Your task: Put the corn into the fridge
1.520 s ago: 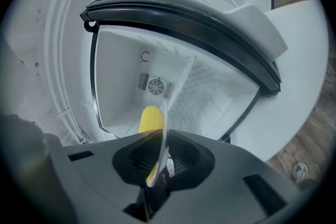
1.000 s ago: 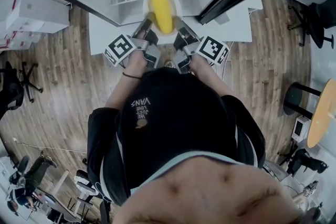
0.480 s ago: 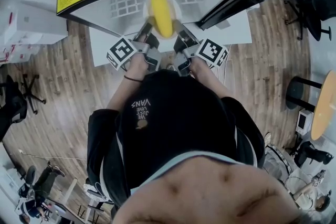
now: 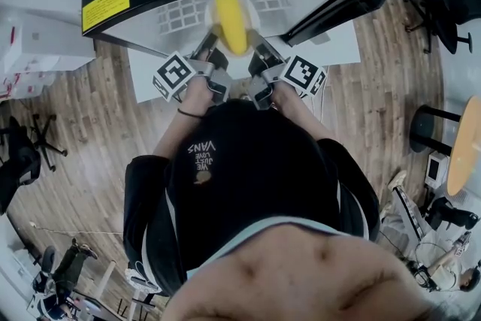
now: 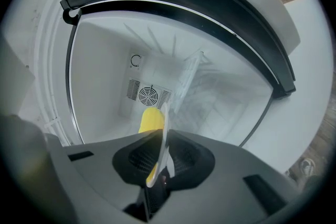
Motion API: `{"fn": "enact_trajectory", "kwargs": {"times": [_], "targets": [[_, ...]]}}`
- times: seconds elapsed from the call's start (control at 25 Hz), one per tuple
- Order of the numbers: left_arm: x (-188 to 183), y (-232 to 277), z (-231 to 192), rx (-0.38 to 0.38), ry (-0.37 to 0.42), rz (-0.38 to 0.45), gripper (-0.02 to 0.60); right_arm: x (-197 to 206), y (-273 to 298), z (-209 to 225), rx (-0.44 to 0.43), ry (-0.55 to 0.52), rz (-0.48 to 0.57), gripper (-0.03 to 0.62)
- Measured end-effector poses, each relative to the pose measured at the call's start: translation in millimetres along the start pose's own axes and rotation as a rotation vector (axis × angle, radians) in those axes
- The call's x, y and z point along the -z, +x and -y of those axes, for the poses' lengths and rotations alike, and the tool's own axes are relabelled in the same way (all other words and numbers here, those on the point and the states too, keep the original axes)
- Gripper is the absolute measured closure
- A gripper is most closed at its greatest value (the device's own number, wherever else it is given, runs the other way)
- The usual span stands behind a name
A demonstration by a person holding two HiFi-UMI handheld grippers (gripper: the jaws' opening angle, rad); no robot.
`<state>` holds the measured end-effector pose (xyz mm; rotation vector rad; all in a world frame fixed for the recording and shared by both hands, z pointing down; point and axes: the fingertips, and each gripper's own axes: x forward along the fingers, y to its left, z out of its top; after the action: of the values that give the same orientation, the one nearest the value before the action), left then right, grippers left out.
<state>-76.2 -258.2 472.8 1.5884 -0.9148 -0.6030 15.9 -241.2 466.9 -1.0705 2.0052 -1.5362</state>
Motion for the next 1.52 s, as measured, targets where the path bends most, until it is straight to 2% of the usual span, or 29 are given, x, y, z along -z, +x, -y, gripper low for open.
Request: {"fn": "enact_trajectory", "kwargs": {"times": [0.4,0.56,0.76,1.0,1.2,1.36,1.52], "targets": [[-9,9,2,0.016,-0.030,-0.001,0.547,-8,8,5,0.045,0.020,0.017,0.559],[-8,9,3,0.021,-0.040,-0.004,0.546,-12,11,3,0.019,0.029,0.033,0.559],[-5,8,3,0.031,-0.051,-0.011,0.541,-17,12,5,0.029,0.044,0.056,0.560],[-6,12,8,0.052,-0.067,-0.027,0.518,-26,15,11,0.083,0.038,0.064,0.560],[-5,8,8,0.052,-0.084,-0.035,0.508,-29,21,6,0.055,0.063,0.078,0.560],[2,6,13,0.087,-0.114,-0.059,0.508,-32,24,7,0.062,0.069,0.095,0.560],[8,7,18,0.115,-0.102,-0.084,0.508,-36,28,10,0.066,0.073,0.103,0.560]]}}
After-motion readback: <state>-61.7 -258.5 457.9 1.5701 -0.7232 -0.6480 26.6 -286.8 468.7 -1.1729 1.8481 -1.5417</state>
